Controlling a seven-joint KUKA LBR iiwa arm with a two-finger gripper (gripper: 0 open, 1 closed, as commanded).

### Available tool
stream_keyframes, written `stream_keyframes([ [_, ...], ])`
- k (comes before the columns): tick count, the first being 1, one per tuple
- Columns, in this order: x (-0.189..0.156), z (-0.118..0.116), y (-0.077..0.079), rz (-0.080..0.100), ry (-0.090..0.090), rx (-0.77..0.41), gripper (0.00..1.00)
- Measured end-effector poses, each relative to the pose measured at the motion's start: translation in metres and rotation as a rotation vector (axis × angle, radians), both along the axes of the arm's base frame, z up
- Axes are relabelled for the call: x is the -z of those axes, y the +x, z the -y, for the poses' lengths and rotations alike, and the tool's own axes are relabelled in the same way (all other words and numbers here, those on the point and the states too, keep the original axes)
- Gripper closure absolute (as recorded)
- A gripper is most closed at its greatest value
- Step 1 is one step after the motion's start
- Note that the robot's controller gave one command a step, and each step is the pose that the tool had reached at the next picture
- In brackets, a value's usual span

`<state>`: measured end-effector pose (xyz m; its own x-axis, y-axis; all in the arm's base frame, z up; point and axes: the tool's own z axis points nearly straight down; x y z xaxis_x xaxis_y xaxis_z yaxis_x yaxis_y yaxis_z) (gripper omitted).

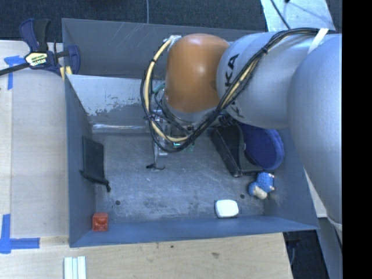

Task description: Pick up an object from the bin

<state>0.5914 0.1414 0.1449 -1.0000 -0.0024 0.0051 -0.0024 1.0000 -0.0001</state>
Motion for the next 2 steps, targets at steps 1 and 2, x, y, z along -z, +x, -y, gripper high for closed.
stream_keyframes([
  [1,0.079,-0.093,0.033,0.004,0.003,0.008,0.0],
  [2,0.043,-0.1,0.034,0.011,0.003,0.392,0.0],
])
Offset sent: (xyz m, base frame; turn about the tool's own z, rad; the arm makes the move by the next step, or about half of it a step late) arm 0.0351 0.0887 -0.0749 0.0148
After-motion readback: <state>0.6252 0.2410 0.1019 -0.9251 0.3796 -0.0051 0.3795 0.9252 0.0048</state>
